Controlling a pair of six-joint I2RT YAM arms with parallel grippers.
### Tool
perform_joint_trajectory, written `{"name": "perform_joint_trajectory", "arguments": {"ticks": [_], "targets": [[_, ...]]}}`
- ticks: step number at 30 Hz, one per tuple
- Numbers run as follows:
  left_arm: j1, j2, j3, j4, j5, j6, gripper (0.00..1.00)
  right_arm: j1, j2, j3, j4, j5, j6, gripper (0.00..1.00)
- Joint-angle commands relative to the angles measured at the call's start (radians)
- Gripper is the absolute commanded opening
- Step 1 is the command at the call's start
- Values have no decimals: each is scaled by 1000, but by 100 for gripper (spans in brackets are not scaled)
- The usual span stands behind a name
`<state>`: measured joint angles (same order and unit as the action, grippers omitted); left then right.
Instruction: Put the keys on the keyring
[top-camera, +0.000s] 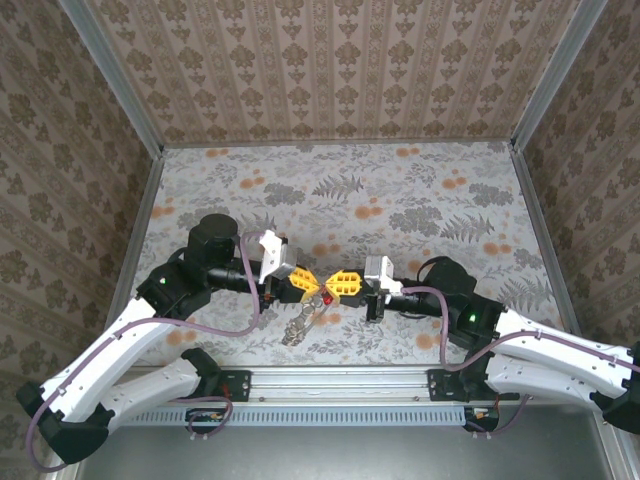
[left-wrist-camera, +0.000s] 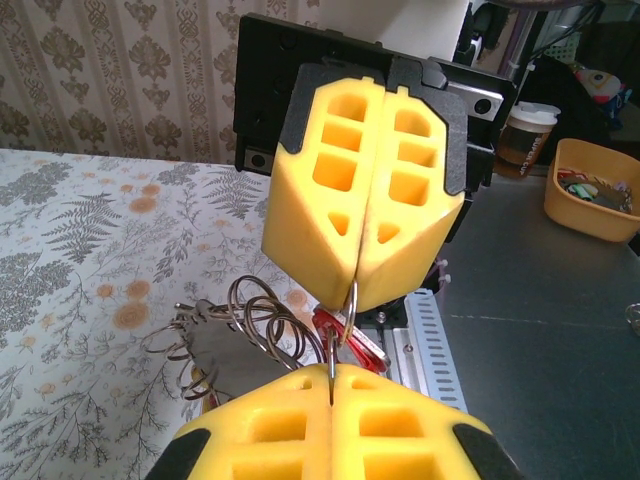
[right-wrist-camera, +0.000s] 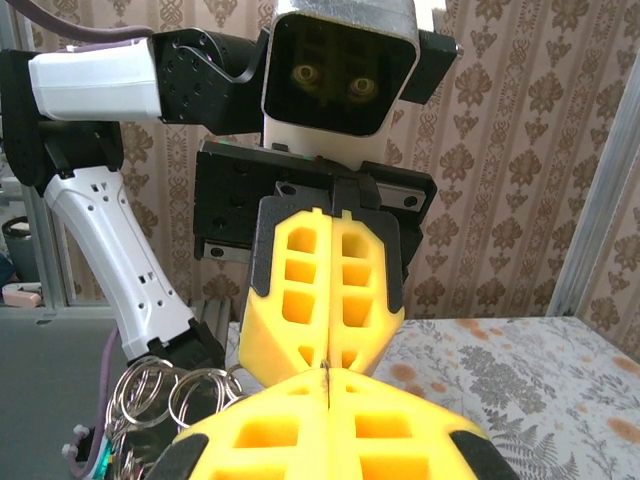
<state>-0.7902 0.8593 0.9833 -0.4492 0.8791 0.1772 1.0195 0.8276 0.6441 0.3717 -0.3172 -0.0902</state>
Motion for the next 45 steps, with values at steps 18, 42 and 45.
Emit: {"name": "perform_joint_trajectory", "arguments": {"ticks": [18,42,45], "targets": [[5,-17,8,33,27,15,0,4,-33,-35,76,27,13,0],[4,-19,10,27,24,19,0,4,3,-32,85,-6,17,0],[4,-19,12,26,23,19,0,4,4,-34,83,1,17,0]]}}
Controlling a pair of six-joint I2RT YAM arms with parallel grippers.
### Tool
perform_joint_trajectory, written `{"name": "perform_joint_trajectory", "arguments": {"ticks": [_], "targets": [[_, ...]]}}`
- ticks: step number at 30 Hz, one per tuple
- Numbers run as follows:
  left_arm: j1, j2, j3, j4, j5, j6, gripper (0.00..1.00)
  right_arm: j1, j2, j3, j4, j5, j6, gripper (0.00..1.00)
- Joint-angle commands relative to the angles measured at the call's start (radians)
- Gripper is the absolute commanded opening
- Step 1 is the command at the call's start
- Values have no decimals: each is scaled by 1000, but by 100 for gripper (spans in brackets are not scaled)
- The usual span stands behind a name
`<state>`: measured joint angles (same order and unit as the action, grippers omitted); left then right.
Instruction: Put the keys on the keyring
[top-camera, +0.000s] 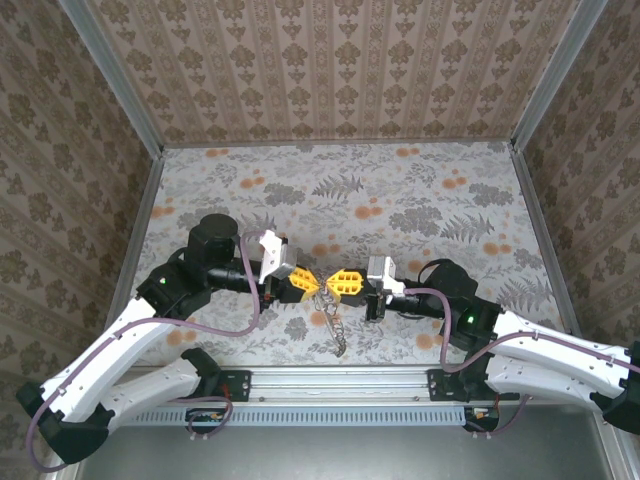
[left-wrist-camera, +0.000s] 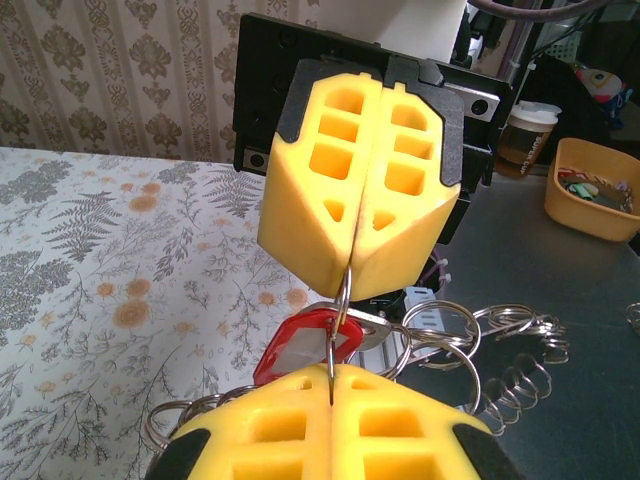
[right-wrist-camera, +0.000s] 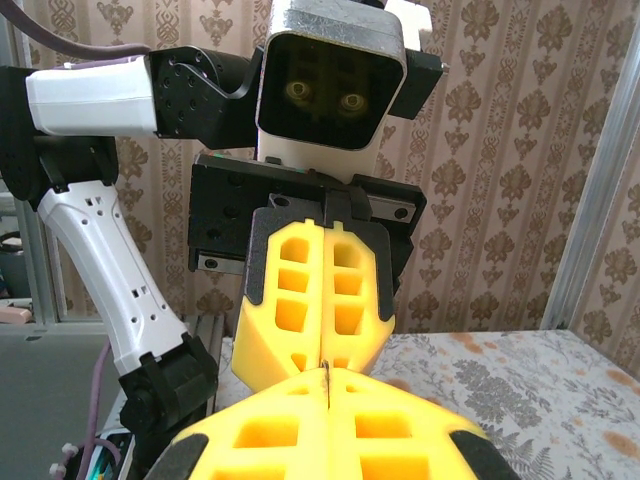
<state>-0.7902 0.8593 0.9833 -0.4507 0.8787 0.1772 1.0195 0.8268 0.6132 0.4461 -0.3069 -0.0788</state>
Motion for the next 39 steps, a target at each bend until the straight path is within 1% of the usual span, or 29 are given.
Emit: {"name": "perform_joint_trajectory", "arguments": {"ticks": [1,24,39], "targets": [[4,-19,10,27,23,19,0,4,6,-4,8,-6,3,0],[12,-29,11,53,54,6,0,-19,24,-26,2,-5,7,0],[13,-30,13,58,49,7,0,-30,35,-31,7,-20,16,0]]}}
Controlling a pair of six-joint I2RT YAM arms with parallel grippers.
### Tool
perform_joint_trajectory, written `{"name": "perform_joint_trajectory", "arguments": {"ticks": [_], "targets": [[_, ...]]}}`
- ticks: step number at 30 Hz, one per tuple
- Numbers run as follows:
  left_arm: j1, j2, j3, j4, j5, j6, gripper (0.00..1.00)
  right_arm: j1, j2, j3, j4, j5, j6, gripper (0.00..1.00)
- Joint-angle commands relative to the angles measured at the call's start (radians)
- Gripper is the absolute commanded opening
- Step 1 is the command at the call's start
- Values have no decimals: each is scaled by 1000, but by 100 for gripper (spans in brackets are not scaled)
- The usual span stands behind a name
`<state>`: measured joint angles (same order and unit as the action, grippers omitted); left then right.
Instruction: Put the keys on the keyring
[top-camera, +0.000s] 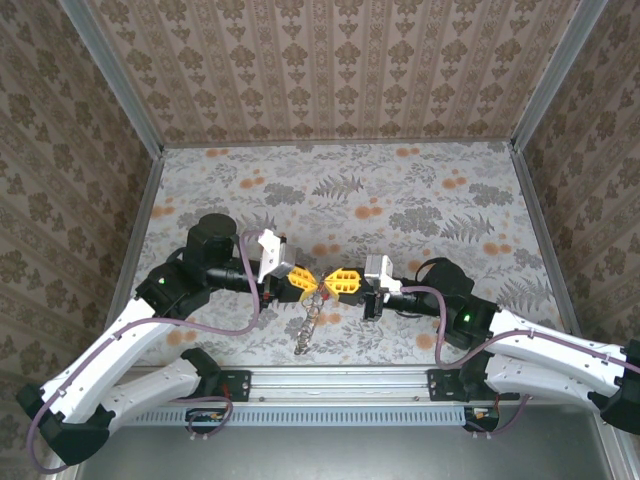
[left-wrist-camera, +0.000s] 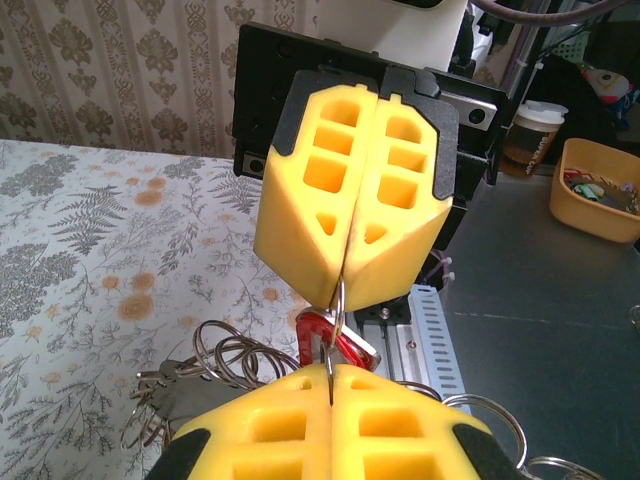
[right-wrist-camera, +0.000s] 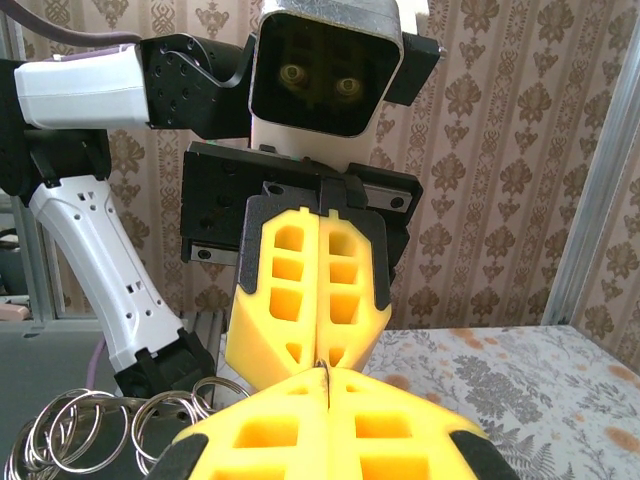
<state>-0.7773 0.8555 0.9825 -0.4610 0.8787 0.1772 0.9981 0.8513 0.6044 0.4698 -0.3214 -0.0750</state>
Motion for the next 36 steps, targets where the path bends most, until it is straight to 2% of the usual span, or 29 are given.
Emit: {"name": "perform_joint_trajectory", "arguments": {"ticks": [1,36], "targets": [[1,-27,12,68,48,6,0,-10,12,-22,-16,-7,14,0],[7,-25,16,66,46,8,0,-41,-7,-38,-29,-21,30,0]]}}
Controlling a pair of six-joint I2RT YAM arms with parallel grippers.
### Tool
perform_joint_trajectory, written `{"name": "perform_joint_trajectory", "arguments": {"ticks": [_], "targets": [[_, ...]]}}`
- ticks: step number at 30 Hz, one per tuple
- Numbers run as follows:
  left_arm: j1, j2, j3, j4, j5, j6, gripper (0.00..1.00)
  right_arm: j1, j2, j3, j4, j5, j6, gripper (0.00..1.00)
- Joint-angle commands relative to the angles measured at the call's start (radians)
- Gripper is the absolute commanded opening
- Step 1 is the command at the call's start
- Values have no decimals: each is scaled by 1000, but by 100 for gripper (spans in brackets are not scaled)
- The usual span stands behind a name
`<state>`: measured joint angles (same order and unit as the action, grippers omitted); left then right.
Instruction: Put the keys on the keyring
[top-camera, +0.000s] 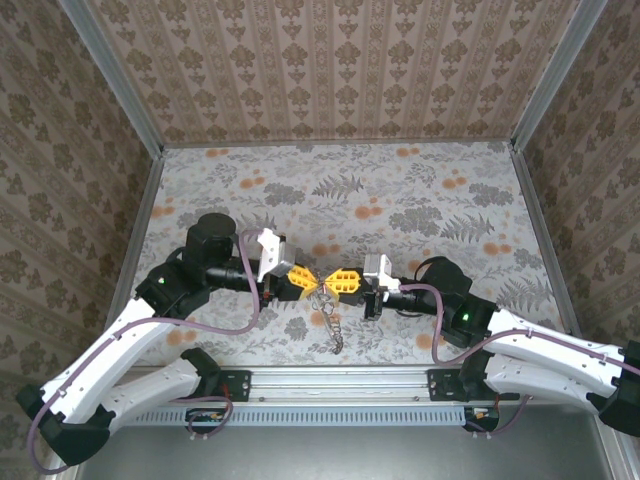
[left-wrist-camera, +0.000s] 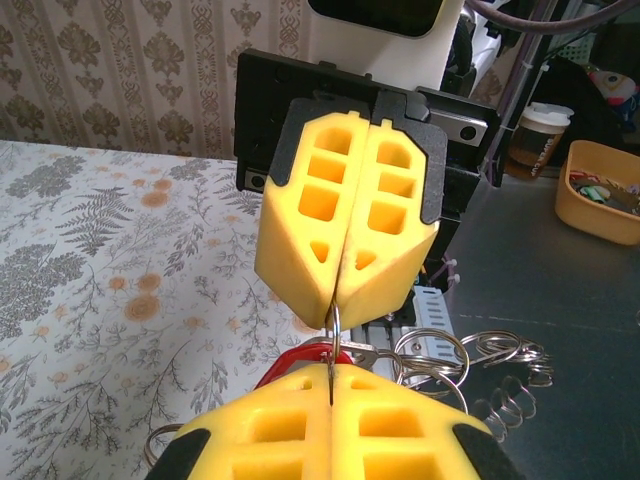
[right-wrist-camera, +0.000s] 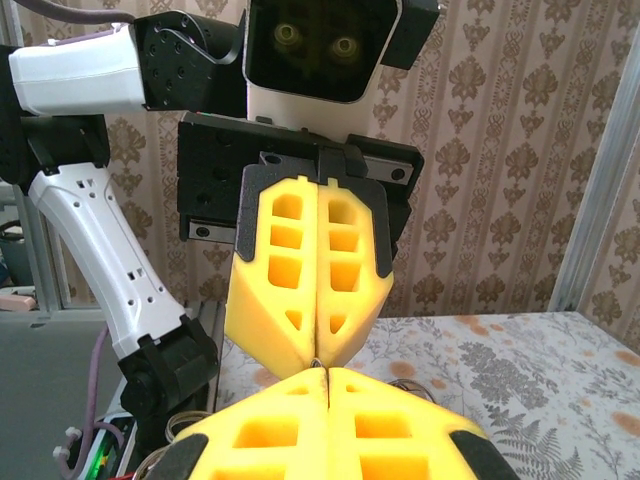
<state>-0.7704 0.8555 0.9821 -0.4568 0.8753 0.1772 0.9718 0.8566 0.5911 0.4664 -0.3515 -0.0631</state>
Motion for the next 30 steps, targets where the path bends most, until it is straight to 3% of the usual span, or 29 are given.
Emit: {"name": "perform_joint_trajectory", "arguments": {"ticks": [1,30], "targets": [[1,-25,15,62,49,7,0,-14,-14,-26,-26,11,17,0],[1,-24,10,66,50,4,0,-29,-70,-57,18,8,52,0]]}}
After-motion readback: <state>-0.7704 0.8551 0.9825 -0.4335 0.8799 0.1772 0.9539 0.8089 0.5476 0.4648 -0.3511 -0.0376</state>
